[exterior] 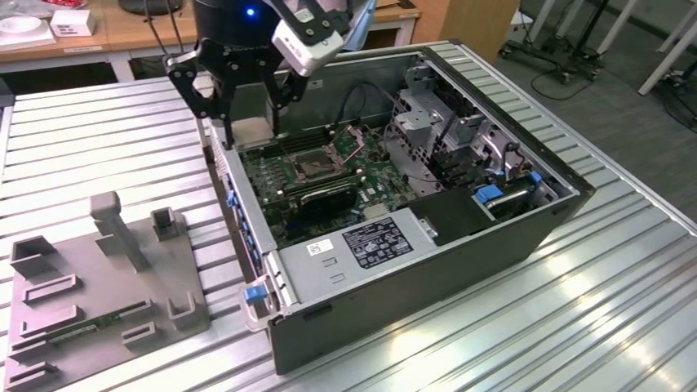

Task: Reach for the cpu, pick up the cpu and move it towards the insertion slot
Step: 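Pick up the cpu and move it towards the insertion slot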

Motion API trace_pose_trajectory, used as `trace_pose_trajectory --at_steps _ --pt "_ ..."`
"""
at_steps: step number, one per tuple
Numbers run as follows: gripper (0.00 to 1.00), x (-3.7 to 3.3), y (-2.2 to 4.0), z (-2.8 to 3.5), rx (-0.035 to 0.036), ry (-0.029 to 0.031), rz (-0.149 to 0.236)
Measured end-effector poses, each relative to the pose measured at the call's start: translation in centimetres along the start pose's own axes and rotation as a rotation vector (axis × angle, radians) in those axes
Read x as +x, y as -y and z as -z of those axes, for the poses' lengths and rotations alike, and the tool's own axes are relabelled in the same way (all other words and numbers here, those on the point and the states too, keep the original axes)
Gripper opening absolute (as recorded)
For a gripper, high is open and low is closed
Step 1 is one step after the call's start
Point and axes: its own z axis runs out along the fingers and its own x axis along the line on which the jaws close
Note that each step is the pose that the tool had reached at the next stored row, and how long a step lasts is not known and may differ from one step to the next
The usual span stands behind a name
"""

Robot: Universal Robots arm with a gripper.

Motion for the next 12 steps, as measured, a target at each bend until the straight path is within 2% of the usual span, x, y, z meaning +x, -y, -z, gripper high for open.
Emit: trace_pose_trajectory --at_steps 7,12 --pt "0.55 -1.21 0.00 -0.01 0.0000 0.0000 0.000" --pt "0.55 -2.47 0.00 -0.05 -0.0001 0.0001 0.000"
